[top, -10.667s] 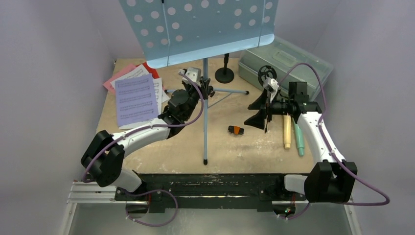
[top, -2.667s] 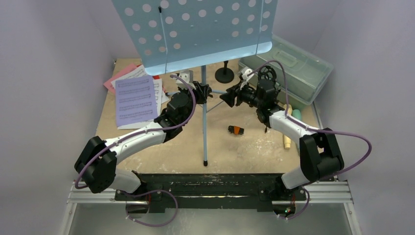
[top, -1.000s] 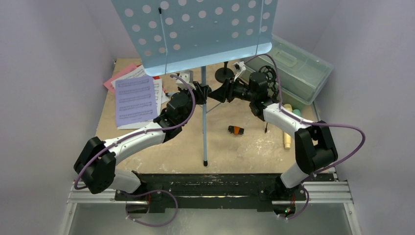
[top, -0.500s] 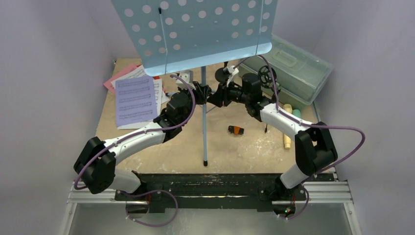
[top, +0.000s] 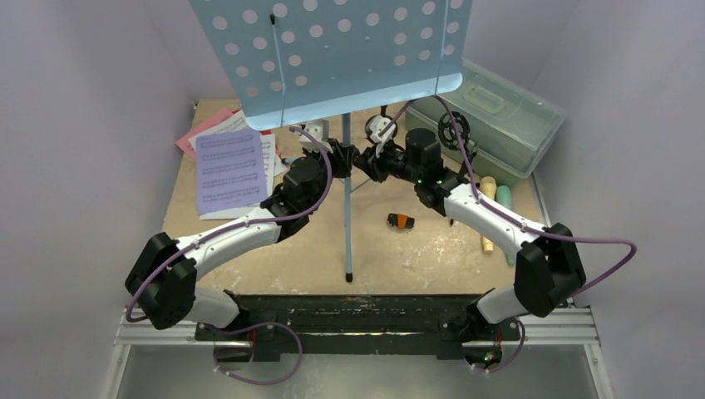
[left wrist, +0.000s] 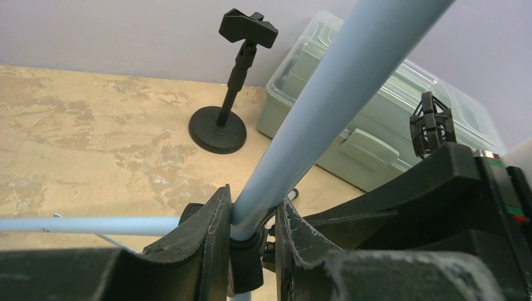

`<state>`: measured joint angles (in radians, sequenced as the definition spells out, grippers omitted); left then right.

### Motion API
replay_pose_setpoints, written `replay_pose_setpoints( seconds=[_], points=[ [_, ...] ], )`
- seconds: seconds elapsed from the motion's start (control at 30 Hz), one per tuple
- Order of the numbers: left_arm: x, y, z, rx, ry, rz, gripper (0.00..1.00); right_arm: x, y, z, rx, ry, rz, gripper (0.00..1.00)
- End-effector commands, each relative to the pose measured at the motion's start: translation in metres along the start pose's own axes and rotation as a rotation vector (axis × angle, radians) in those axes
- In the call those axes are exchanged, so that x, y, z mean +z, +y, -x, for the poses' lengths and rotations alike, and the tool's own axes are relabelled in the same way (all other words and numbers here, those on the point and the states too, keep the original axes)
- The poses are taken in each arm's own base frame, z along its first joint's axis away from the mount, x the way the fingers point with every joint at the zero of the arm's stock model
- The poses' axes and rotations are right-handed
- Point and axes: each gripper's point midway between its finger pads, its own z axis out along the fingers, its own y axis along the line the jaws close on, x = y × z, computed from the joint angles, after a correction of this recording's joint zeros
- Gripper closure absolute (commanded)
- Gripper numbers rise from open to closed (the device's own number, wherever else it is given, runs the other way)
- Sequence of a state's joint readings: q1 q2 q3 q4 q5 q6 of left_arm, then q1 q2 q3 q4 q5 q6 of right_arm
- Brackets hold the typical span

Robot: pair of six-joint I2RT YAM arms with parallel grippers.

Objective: Pack up the instrument practice props
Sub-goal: Unscrew the knob on the music stand.

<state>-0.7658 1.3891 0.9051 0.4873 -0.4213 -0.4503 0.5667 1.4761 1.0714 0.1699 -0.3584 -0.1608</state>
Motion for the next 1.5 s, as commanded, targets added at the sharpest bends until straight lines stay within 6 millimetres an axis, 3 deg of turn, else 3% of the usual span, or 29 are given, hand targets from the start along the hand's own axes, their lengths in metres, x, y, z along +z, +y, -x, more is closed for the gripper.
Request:
replay_pose_setpoints(
  seconds=[0.0, 0.1, 0.2, 0.33, 0.57, 0.6, 0.67, 0.73, 0.87, 1.07, 1.2, 1.33, 1.47],
  points=[
    [-0.006, -0.013, 0.01, -0.124, -0.003, -0.033, 1.0, -0.01, -0.013, 0.026, -0.16, -0.064, -0.061, 0.79],
    [-0.006, -0.013, 0.011, -0.124, -0.002, -0.033, 1.0, -0.006, -0.004, 0.024, -0.254, -0.057, -0.036, 0.93],
    [-0.006, -0.013, 0.012, -0.121, -0.002, -0.028, 1.0, -0.003, 0.005, 0.018, -0.375, -0.024, -0.023, 1.0],
    [-0.006, -0.012, 0.012, -0.115, 0.001, -0.023, 1.0, -0.007, 0.003, 0.012, -0.604, 0.031, -0.087, 1.0],
    [-0.003, -0.013, 0.012, -0.11, 0.001, -0.021, 1.0, -0.023, -0.021, 0.008, -1.028, 0.132, -0.357, 1.0],
    [-0.003, -0.013, 0.013, -0.11, 0.001, -0.021, 1.0, -0.024, -0.021, 0.008, -1.013, 0.126, -0.367, 0.9],
    [-0.003, -0.014, 0.014, -0.108, -0.001, -0.022, 1.0, -0.024, -0.016, 0.012, -0.917, 0.103, -0.344, 0.62],
    [-0.003, -0.014, 0.016, -0.107, -0.002, -0.022, 1.0, -0.024, -0.003, 0.014, -0.783, 0.08, -0.261, 0.41],
    [-0.004, -0.014, 0.016, -0.104, -0.002, -0.024, 1.0, -0.038, 0.015, 0.018, -0.578, 0.05, -0.099, 0.25],
    [-0.003, -0.014, 0.018, -0.104, -0.006, -0.027, 1.0, -0.067, 0.036, 0.021, -0.243, 0.013, 0.213, 0.18],
    [-0.003, -0.015, 0.019, -0.109, -0.006, -0.031, 1.0, -0.076, 0.044, 0.029, 0.157, -0.067, 0.324, 0.19],
    [-0.004, -0.014, 0.019, -0.111, -0.005, -0.029, 1.0, -0.072, 0.033, 0.042, 0.532, -0.154, 0.299, 0.2],
    [-0.004, -0.014, 0.02, -0.111, -0.007, -0.027, 1.0, -0.057, 0.015, 0.037, 0.881, -0.166, 0.198, 0.23]
  ],
)
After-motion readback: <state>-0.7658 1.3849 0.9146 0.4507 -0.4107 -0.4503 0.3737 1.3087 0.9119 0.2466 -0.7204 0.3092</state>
